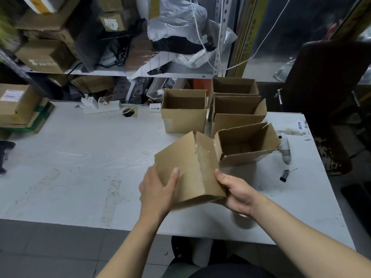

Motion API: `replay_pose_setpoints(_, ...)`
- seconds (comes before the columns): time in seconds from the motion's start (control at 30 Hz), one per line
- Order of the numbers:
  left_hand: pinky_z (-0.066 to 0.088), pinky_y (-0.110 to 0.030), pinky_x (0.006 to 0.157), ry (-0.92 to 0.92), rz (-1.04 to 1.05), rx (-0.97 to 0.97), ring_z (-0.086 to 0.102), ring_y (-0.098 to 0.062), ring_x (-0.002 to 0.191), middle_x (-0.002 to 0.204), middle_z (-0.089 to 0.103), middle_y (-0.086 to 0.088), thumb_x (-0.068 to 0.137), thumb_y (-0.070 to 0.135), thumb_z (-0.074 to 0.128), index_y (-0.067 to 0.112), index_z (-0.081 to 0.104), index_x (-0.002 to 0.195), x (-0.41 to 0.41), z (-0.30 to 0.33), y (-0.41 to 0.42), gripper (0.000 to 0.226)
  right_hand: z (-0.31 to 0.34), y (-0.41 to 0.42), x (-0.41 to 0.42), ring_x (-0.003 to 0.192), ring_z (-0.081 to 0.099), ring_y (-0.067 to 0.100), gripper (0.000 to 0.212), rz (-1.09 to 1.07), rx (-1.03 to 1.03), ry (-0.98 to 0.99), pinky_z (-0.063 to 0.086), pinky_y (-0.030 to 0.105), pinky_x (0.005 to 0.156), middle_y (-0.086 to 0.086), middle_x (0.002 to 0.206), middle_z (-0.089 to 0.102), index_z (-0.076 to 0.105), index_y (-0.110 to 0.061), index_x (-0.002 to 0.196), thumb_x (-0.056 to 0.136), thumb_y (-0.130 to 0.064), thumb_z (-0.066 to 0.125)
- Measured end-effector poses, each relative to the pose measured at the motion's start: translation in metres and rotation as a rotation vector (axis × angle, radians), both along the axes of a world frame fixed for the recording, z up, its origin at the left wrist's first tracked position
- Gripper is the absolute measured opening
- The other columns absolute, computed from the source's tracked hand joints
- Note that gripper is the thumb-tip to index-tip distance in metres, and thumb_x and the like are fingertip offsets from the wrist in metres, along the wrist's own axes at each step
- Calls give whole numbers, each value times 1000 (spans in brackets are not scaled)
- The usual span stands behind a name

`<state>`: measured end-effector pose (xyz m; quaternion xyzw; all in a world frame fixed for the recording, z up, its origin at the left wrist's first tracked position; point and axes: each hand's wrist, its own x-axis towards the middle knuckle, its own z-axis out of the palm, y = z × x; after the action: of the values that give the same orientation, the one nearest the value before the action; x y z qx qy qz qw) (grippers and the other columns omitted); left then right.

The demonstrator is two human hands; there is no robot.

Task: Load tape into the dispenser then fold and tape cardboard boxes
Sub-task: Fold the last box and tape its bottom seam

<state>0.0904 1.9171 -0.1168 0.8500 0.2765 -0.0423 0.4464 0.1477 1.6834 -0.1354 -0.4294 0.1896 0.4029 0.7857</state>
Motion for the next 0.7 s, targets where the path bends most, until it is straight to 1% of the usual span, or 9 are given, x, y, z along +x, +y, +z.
replay_pose_setpoints(0.03,34,-55,119,79,20,27,35,-30,148,160,40,1,81,91,49,27,31,158,2,-4,8,102,-3,-5,-3,129,58,39,46,1,50,50,40,57,117,24,140,62,62,-5,139,106,-35,49)
replay_pose_setpoints(0.1,46,-52,110,178,97,-112,50,-30,136,150,48,1,74,93,58,22,30,156,4,-12,21,113,-13,-10,-8,133,56,38,44,7,118,101,34,57,121,22,143,60,67,-9,137,109,-35,46)
replay_pose_setpoints(0.17,54,-40,92,174,153,-294,63,-19,116,132,59,7,82,76,69,23,38,150,2,-20,22,91,-24,-7,-13,123,65,30,41,78,-7,33,47,50,112,16,139,66,66,-10,138,109,-32,49)
replay_pose_setpoints(0.3,53,-38,89,109,126,-87,65,-20,110,121,64,7,91,52,72,22,51,138,-4,-43,20,59,-33,5,-22,108,69,11,34,204,-665,-326,60,27,87,-1,126,71,60,-31,138,106,-23,58)
replay_pose_setpoints(0.37,52,-38,88,128,85,-33,64,-22,111,119,66,6,96,46,67,20,56,131,-3,-55,15,46,-34,7,-24,105,68,4,34,183,-624,-296,58,20,83,-8,119,73,61,-37,132,107,-15,54)
replay_pose_setpoints(0.43,52,-40,89,143,48,-2,64,-23,109,117,67,5,97,47,64,21,58,127,-1,-65,14,40,-39,8,-25,110,70,9,30,201,-572,-248,58,30,97,-7,118,76,66,-38,125,107,-17,54)
replay_pose_setpoints(0.53,52,-42,88,139,25,15,64,-23,106,114,69,7,97,51,62,26,59,123,3,-73,15,35,-47,5,-25,114,71,14,34,329,-626,-322,56,45,104,-7,120,76,60,-45,137,104,-35,58)
replay_pose_setpoints(0.63,49,-38,82,129,-6,13,64,-22,103,111,68,9,98,50,62,27,59,124,8,-79,18,35,-52,-2,-23,111,71,12,40,394,-731,-379,57,40,101,-7,123,75,57,-36,144,104,-38,59)
replay_pose_setpoints(0.7,48,-37,81,139,-18,10,65,-25,106,112,68,6,98,48,63,24,59,127,10,-79,20,38,-54,-12,-21,111,65,11,34,393,-978,-509,56,31,94,-10,127,68,59,-32,139,105,-30,57)
